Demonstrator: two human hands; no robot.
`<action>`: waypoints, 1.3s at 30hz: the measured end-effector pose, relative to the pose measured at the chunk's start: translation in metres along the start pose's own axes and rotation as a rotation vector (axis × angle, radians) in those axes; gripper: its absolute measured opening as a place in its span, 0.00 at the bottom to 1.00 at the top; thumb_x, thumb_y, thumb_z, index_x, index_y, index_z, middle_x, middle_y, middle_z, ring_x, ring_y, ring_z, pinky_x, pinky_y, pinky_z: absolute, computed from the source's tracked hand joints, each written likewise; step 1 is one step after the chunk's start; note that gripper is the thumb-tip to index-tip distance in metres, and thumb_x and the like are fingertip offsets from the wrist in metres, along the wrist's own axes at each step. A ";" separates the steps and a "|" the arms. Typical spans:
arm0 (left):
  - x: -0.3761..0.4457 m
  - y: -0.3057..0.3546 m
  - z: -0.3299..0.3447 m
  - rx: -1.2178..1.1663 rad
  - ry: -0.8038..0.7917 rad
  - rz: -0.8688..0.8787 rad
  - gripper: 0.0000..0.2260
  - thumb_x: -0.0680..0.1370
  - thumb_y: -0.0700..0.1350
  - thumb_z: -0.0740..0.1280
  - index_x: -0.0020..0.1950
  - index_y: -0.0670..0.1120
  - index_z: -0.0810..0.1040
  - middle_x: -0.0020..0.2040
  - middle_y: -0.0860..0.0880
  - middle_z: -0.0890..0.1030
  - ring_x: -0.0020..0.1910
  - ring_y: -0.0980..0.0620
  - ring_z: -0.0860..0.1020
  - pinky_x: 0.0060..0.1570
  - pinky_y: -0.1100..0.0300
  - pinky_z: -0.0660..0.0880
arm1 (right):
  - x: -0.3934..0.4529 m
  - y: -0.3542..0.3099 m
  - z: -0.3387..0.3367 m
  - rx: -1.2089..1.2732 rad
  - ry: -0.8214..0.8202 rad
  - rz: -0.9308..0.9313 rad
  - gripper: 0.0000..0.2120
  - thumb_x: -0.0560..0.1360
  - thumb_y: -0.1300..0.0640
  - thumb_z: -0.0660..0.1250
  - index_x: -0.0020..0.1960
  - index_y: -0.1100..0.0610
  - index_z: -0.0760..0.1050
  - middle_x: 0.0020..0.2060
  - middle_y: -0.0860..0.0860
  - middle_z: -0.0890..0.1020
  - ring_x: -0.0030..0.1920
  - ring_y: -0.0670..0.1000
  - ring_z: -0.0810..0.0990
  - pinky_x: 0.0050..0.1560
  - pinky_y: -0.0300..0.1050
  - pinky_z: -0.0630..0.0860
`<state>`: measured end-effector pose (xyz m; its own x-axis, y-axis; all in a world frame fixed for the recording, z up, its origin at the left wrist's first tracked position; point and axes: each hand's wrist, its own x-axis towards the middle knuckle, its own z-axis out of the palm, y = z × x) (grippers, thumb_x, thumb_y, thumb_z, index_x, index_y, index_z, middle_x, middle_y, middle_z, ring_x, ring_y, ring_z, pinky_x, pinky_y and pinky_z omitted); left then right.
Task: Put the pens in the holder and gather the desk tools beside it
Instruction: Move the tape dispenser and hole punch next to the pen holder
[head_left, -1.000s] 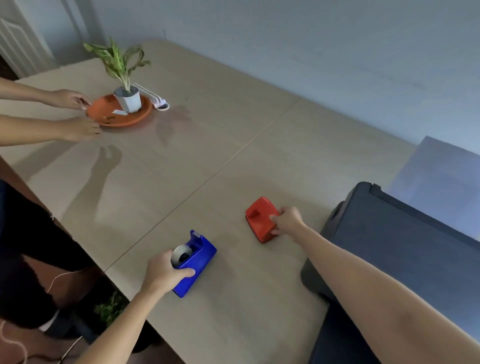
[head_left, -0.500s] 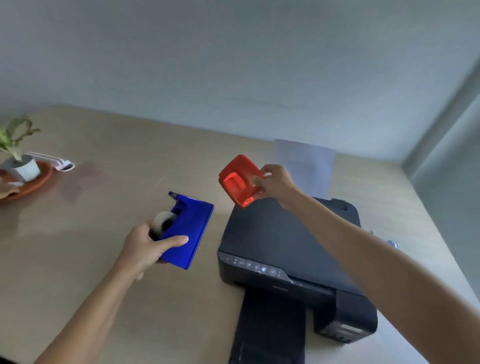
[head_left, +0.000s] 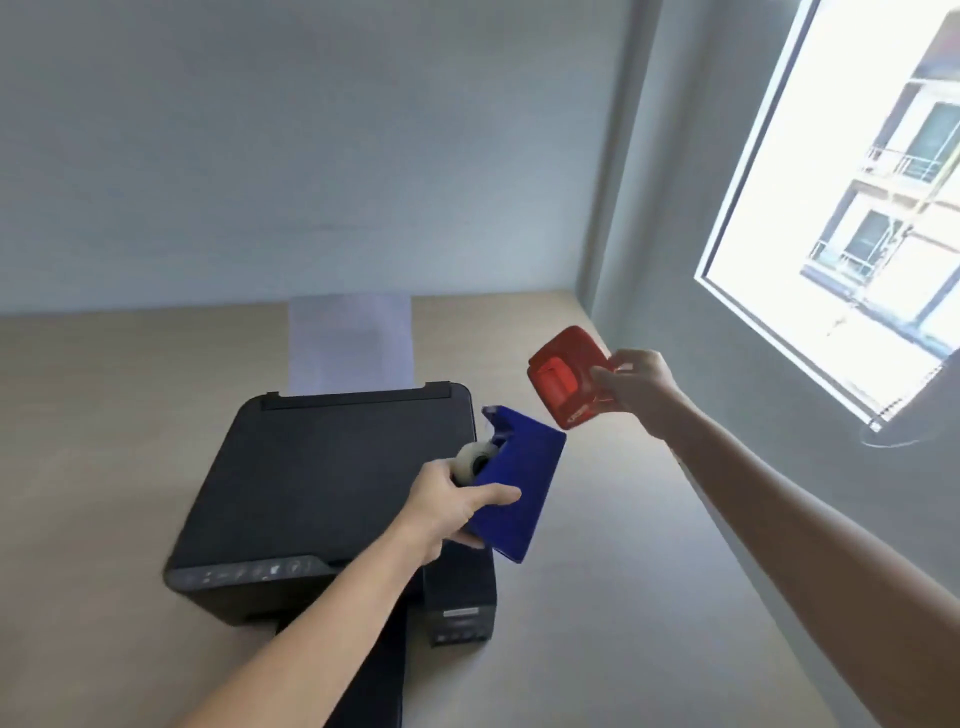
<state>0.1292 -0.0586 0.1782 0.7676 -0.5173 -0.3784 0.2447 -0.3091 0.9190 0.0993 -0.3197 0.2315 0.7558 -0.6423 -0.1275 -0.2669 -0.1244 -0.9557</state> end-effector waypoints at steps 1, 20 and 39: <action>0.005 -0.004 0.022 -0.008 -0.031 -0.038 0.20 0.63 0.44 0.81 0.51 0.44 0.79 0.47 0.43 0.86 0.45 0.44 0.85 0.39 0.43 0.84 | 0.003 0.014 -0.015 -0.005 0.041 0.034 0.07 0.72 0.67 0.70 0.46 0.68 0.74 0.42 0.68 0.79 0.34 0.60 0.81 0.38 0.56 0.84; 0.089 -0.114 0.140 0.503 0.375 -0.365 0.14 0.71 0.42 0.72 0.55 0.40 0.76 0.53 0.42 0.82 0.48 0.42 0.82 0.46 0.53 0.81 | 0.008 0.212 -0.016 -0.034 0.124 0.448 0.08 0.72 0.64 0.71 0.37 0.61 0.72 0.38 0.63 0.81 0.33 0.62 0.84 0.41 0.62 0.83; 0.112 -0.096 0.155 0.527 0.239 -0.457 0.28 0.75 0.46 0.72 0.69 0.39 0.63 0.67 0.39 0.74 0.64 0.42 0.76 0.61 0.51 0.76 | 0.055 0.214 0.028 -0.095 0.036 0.466 0.13 0.75 0.58 0.67 0.57 0.63 0.74 0.53 0.65 0.81 0.48 0.62 0.82 0.53 0.60 0.80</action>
<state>0.0997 -0.2103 0.0305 0.7803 -0.0757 -0.6208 0.2998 -0.8259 0.4776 0.1009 -0.3604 0.0121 0.5223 -0.6716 -0.5256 -0.6273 0.1150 -0.7702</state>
